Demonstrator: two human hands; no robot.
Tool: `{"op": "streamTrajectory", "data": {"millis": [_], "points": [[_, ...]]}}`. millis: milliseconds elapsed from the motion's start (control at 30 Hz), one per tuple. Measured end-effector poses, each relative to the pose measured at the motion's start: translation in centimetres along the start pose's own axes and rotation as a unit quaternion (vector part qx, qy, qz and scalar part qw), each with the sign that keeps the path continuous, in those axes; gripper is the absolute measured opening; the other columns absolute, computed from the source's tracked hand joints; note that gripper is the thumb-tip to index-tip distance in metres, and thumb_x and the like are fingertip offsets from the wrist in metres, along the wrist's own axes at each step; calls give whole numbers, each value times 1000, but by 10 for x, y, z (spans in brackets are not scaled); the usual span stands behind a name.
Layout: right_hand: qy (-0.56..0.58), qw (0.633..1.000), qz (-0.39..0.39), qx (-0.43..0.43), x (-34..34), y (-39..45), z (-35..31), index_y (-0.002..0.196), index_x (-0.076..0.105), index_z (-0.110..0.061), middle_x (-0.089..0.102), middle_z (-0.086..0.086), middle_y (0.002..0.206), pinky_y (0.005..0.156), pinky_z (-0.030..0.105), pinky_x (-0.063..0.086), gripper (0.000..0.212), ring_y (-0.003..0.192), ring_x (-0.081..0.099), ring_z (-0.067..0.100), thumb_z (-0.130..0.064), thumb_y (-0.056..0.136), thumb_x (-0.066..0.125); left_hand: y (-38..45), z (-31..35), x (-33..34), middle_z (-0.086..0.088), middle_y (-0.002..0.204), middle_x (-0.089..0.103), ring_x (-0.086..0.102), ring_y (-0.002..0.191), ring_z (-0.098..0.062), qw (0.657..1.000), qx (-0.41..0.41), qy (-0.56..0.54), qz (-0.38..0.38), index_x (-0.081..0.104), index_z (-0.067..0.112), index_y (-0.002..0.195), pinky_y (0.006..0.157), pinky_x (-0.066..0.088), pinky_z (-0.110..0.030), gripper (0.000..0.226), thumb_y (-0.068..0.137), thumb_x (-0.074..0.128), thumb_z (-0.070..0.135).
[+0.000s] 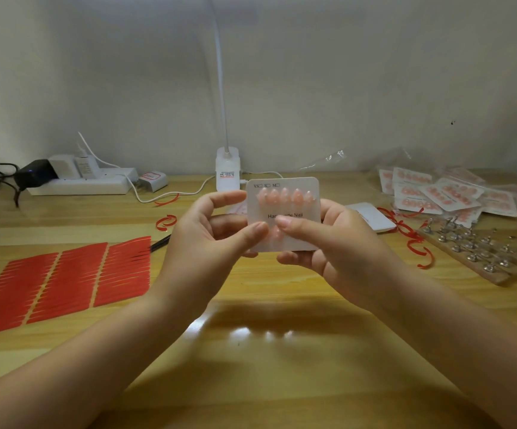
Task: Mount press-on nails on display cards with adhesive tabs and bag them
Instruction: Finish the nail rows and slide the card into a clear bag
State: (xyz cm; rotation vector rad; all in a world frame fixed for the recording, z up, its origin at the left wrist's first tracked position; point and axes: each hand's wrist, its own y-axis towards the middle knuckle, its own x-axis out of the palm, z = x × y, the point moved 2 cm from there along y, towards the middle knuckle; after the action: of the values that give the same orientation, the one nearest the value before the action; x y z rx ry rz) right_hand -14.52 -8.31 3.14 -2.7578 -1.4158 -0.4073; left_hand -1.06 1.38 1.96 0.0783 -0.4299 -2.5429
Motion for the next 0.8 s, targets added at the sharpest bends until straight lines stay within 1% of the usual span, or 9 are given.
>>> {"op": "streamTrajectory", "data": {"millis": [233, 400, 533, 600, 633, 667, 700, 733, 800], "points": [[-40, 999, 11, -15, -3, 1, 4, 114, 60, -7, 73, 13, 104, 60, 23, 54, 35, 88, 72, 25, 1, 81, 68, -2, -1, 3, -5, 88, 76, 73, 80, -20, 1000, -2, -1, 5, 56, 20, 119, 59, 52, -19, 55, 67, 76, 23], [-62, 998, 6, -26, -2, 0, 4, 108, 62, -13, 74, 6, 94, 59, 22, 53, 33, 82, 72, 20, 0, 78, 70, -4, -2, 4, -5, 87, 77, 73, 79, -20, 1000, -10, -9, 6, 57, 21, 118, 58, 53, -20, 54, 67, 75, 23], [5, 1000, -4, -2, 0, 2, 4, 105, 63, -12, 74, 2, 87, 59, 24, 56, 20, 80, 72, 20, 0, 90, 58, -2, -3, 2, -4, 88, 76, 73, 79, -17, 1000, 7, -4, 11, 57, 22, 119, 60, 53, -19, 52, 70, 74, 23], [45, 999, -17, 17, 1, 3, 3, 107, 63, -8, 74, 6, 89, 61, 26, 57, 18, 82, 72, 21, -1, 95, 51, -2, -2, 1, -2, 95, 75, 72, 82, -14, 998, 44, 40, 30, 56, 23, 117, 62, 54, -19, 48, 73, 74, 23], [54, 998, -14, 22, 1, 4, 4, 106, 62, -5, 74, 8, 88, 61, 26, 58, 18, 82, 72, 22, 0, 95, 49, -2, -1, -1, 0, 103, 72, 70, 84, -11, 991, 86, 93, 43, 55, 24, 117, 65, 55, -18, 46, 75, 74, 23], [59, 998, -6, 25, 2, 4, 4, 105, 61, -4, 75, 8, 87, 61, 26, 58, 18, 82, 73, 23, 2, 96, 47, -3, 0, -2, 1, 113, 66, 68, 88, -9, 973, 149, 171, 52, 52, 23, 118, 68, 54, -16, 45, 78, 74, 23], [63, 998, 5, 27, 2, 4, 6, 104, 61, -2, 75, 8, 85, 60, 26, 58, 18, 81, 73, 23, 3, 96, 46, -3, 1, -2, -1, 120, 60, 64, 92, -8, 939, 224, 257, 53, 50, 20, 121, 74, 54, -17, 46, 82, 74, 21], [67, 997, 14, 29, 2, 4, 6, 103, 61, -2, 75, 8, 83, 60, 26, 58, 18, 79, 73, 22, 4, 96, 45, -3, 1, -1, -6, 123, 56, 61, 97, -10, 893, 301, 331, 45, 49, 15, 124, 82, 52, -20, 46, 84, 73, 18], [74, 997, 23, 30, 2, 5, 7, 102, 62, -4, 74, 7, 81, 60, 27, 58, 21, 75, 72, 20, 4, 97, 44, -4, -3, -1, -12, 116, 61, 57, 102, -20, 810, 410, 419, 25, 51, 9, 122, 92, 46, -27, 41, 87, 71, 17]]}}
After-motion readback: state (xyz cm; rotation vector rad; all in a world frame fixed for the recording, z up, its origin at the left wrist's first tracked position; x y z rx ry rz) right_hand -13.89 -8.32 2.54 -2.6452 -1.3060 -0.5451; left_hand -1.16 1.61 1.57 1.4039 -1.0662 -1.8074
